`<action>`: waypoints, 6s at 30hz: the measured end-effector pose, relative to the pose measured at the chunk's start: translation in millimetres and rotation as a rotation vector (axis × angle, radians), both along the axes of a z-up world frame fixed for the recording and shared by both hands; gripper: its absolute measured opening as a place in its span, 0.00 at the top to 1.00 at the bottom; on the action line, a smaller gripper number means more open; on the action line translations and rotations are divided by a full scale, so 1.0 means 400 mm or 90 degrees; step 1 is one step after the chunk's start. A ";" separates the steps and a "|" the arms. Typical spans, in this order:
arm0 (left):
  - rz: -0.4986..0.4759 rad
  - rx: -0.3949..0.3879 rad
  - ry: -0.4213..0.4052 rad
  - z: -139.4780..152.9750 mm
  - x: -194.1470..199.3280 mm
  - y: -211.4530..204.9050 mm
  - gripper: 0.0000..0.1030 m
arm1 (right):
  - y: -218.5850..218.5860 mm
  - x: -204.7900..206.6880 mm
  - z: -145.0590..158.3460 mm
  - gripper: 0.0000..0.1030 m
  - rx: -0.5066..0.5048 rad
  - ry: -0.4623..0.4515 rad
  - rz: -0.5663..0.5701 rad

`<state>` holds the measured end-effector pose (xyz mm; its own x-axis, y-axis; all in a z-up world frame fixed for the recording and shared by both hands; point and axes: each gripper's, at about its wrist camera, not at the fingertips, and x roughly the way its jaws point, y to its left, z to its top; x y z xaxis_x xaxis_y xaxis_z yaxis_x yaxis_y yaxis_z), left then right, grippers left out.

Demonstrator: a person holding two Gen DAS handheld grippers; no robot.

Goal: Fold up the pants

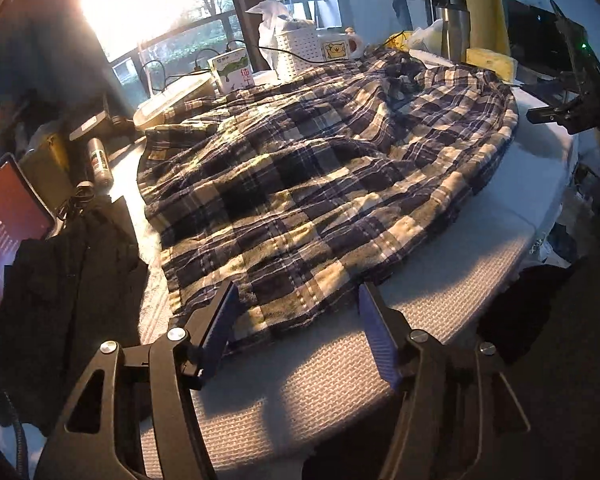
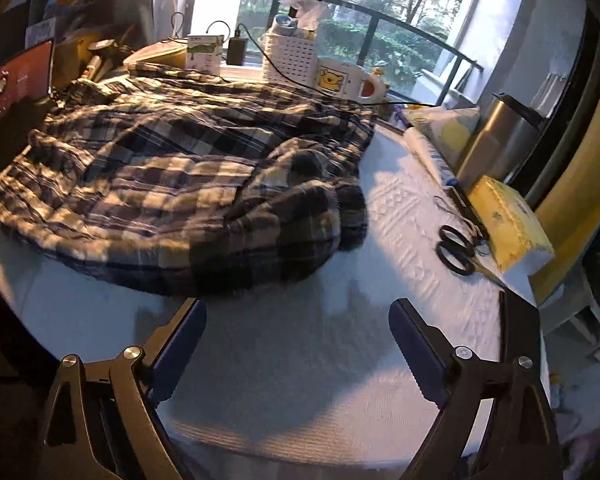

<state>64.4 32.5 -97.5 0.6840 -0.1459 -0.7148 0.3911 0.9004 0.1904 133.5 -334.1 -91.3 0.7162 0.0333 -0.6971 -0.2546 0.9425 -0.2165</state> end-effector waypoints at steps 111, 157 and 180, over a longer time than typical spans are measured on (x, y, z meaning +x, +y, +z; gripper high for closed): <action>0.029 -0.227 -0.104 0.264 0.229 0.113 0.99 | -0.054 0.211 0.219 0.86 0.142 -0.225 0.053; 0.164 -0.194 0.096 0.085 0.557 0.274 0.38 | -0.101 0.591 0.136 0.29 0.156 -0.096 -0.108; 0.145 -0.246 0.148 0.059 0.490 0.257 0.95 | -0.087 0.460 -0.007 0.73 0.359 0.053 -0.101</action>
<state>260.4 135.4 -73.9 0.5591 -0.2954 -0.7747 0.1682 0.9553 -0.2429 317.6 -369.0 -94.0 0.6861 0.3119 -0.6573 -0.0956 0.9343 0.3435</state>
